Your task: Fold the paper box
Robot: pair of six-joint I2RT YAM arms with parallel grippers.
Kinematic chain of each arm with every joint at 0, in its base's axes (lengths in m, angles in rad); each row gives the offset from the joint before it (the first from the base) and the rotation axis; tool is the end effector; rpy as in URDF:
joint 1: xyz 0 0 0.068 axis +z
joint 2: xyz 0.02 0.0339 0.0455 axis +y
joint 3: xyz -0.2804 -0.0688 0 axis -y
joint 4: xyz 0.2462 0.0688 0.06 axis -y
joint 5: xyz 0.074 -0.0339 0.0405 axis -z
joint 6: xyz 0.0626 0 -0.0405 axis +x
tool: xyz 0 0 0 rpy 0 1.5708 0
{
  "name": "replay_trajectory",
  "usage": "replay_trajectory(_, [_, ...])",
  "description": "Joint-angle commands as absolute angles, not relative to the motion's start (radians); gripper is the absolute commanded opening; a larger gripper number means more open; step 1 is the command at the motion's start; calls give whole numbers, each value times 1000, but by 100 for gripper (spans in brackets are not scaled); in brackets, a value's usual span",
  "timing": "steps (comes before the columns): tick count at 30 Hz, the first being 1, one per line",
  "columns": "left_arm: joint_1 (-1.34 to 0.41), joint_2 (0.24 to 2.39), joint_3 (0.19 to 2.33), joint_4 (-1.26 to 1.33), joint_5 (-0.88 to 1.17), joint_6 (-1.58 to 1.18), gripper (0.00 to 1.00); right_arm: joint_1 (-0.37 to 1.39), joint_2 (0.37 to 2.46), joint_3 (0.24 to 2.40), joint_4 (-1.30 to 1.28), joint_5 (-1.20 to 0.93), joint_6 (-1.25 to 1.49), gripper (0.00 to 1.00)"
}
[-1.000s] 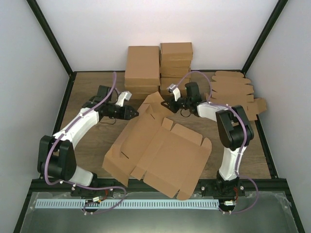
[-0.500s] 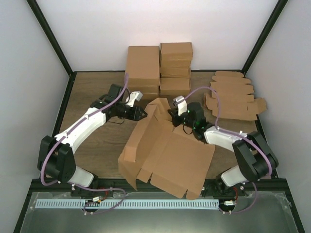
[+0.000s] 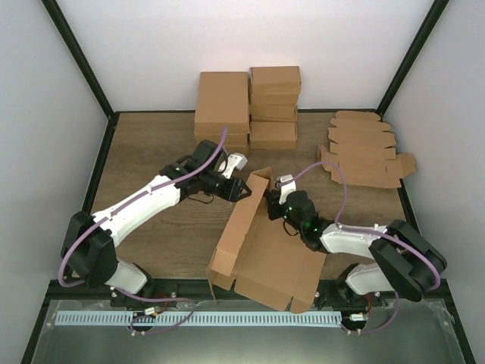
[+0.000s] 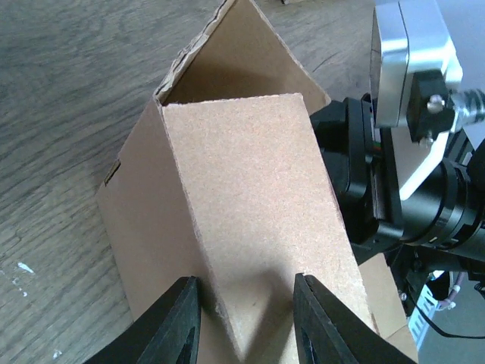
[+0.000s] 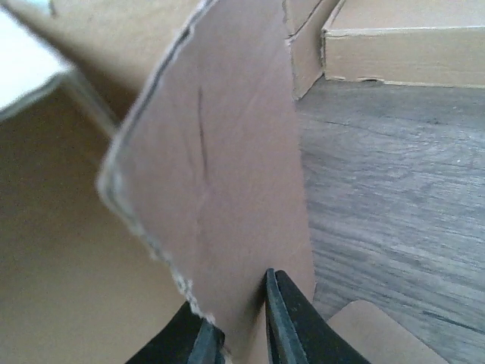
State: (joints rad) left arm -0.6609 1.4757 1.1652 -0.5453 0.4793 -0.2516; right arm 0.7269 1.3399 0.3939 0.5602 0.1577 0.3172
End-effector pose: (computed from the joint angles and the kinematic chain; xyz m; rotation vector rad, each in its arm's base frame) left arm 0.2436 -0.2260 0.2767 0.7414 2.4341 -0.9729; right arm 0.2115 0.1750 0.1708 -0.3007 1.9668 0.5309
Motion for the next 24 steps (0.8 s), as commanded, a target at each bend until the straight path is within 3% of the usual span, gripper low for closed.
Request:
replay_trajectory(1, [-685,1506,1189,-524,468,-270,36,747,1324,360,639,91,348,17])
replay_trajectory(9, [-693,1512,1191,-526,450,-267,36,747,1281,300,672,0,298,43])
replay_trajectory(15, [-693,1528,1192,-521,451,-262,36,746,1199,326,565,-15,264,56])
replay_trajectory(20, [-693,1538,1198,-517,446,-258,36,739,1101,301,508,-34,273,78])
replay_trajectory(24, [-693,1545,1201,-520,448,-253,36,687,1032,302,444,-70,277,82])
